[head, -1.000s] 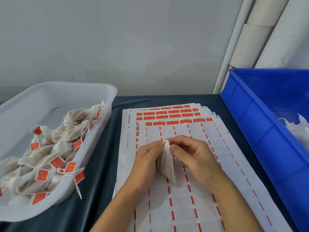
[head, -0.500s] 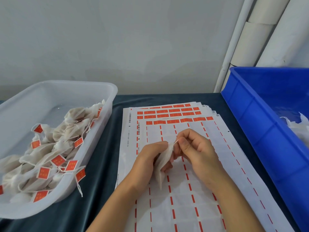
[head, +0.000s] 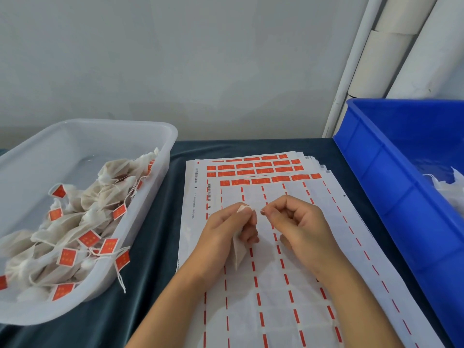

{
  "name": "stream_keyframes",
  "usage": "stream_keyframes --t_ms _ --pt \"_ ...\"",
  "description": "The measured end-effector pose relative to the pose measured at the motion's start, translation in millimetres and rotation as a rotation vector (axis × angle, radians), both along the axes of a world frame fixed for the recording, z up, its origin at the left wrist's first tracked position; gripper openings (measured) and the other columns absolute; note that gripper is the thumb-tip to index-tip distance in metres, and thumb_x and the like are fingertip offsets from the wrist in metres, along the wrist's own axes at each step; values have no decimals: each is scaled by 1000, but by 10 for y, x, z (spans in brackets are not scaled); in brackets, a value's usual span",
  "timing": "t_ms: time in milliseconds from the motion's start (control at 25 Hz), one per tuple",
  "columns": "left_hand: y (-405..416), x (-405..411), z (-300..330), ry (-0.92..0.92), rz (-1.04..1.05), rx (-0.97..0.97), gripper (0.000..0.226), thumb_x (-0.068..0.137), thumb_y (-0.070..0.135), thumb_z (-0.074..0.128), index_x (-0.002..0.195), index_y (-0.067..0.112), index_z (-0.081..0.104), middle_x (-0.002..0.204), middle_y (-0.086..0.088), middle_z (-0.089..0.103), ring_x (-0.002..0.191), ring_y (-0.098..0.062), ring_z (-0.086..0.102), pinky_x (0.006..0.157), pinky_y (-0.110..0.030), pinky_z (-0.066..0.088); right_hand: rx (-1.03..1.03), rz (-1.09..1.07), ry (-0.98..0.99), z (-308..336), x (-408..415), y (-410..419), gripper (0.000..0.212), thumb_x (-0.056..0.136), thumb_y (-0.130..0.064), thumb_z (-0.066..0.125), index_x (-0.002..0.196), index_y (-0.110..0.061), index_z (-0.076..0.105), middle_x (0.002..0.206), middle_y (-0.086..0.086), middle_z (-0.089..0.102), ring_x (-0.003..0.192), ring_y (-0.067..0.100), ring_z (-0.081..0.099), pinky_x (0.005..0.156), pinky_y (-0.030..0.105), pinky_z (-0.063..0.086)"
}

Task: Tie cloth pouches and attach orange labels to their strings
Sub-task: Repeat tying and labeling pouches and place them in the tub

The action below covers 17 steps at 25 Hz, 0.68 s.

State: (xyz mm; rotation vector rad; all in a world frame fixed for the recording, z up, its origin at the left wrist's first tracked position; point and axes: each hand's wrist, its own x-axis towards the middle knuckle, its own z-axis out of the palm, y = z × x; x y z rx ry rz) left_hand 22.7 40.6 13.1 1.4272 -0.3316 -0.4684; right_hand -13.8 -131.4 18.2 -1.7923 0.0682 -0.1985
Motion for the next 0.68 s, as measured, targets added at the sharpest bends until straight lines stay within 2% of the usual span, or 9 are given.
stream_keyframes --t_ms 160,240,280,360,480,600,680 --pt "-14 0 -9 -28 23 29 38 101 45 49 71 24 62 74 -4 59 75 -18 58 89 -32 57 -121 -66 -80 -15 -2 -19 12 90 -45 68 88 -34 72 78 -2 72 78 16 68 71 18 58" --pt "-31 -2 -14 -36 29 72 43 100 49 48 68 24 62 73 -4 60 73 -17 59 91 -32 58 -157 -113 -122 -14 -10 -18 19 82 -55 66 85 -38 71 81 -4 73 81 14 68 71 13 56" --pt "-43 -6 -18 -49 24 118 47 100 53 49 65 25 61 70 -3 59 71 -16 59 91 -32 59 -167 -161 -155 -7 -13 -8 18 80 -57 65 84 -40 70 83 -12 74 84 8 69 71 8 53" --pt "-62 -18 -27 -111 -16 215 53 100 61 51 62 24 57 64 0 56 64 -16 55 84 -30 57 -185 -267 -229 12 -16 15 16 81 -57 62 84 -43 67 87 -29 71 89 -5 66 71 0 47" --pt "-54 -30 -3 -161 -107 247 51 101 60 51 61 29 55 60 4 52 58 -11 47 66 -25 47 -219 -350 -362 -3 -21 28 13 86 -52 61 86 -40 66 76 -25 69 86 -1 67 69 2 48" --pt "-29 -23 18 -147 -149 270 53 103 59 48 61 30 61 59 4 55 58 -10 50 70 -26 49 -272 -395 -454 -17 -13 59 10 89 -41 63 89 -32 67 82 -32 64 84 -4 67 68 3 48" --pt "-13 -25 20 -140 -158 264 53 105 57 47 65 29 67 63 -3 59 62 -13 55 74 -26 50 -261 -422 -461 -23 -8 77 13 90 -42 62 90 -30 67 83 -33 62 84 -6 66 68 2 48"
